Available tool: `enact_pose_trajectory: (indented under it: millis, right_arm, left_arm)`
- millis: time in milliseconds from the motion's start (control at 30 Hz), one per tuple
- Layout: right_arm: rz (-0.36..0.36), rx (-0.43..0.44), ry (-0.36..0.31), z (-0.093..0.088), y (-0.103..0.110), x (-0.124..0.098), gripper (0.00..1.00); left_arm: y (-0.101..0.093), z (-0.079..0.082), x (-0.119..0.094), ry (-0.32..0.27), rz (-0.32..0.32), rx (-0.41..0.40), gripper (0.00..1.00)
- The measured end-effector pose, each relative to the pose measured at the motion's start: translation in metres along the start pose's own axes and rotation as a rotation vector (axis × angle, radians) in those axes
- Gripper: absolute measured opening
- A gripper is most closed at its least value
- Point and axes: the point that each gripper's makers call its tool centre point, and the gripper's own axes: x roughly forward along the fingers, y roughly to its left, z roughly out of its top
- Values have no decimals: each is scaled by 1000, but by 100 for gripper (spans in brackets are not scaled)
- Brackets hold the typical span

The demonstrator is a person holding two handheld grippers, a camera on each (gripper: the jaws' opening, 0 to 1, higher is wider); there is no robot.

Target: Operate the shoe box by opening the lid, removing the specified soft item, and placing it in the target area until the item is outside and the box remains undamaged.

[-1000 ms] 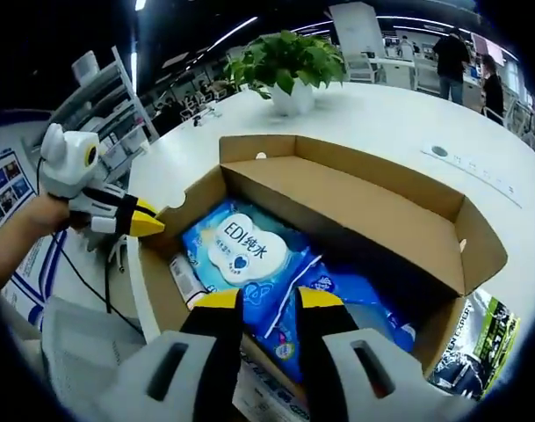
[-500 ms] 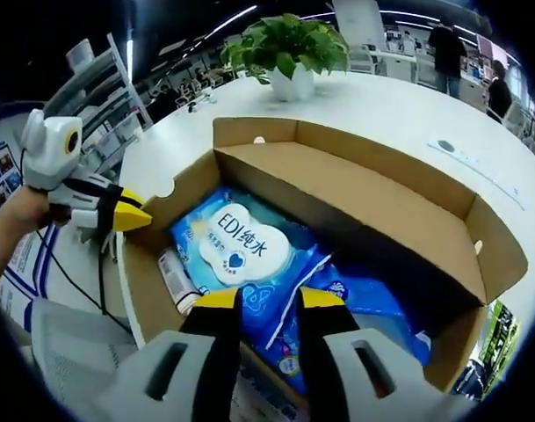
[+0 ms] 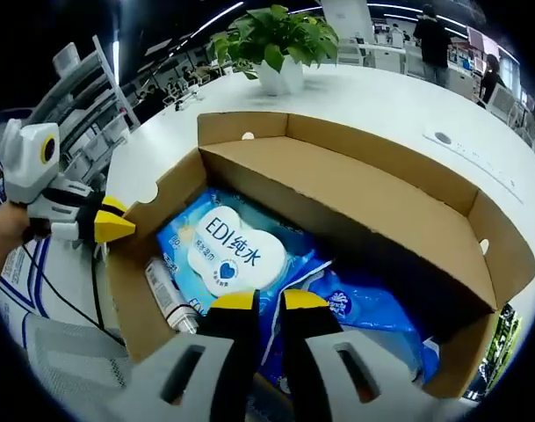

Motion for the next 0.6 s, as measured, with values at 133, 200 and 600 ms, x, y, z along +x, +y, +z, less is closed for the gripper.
enact_pose_trajectory:
  millis: [133, 200, 600]
  right_arm:
    - [22, 26, -2, 2, 1, -4, 2]
    - [26, 38, -6, 3, 1, -8, 1]
    - [19, 63, -49, 8, 2, -24, 0]
  left_arm:
    - [0, 0, 0, 1, 3, 4, 5]
    - [1, 0, 0, 2, 5, 6, 4]
    - [1, 0, 0, 4, 12, -5, 4]
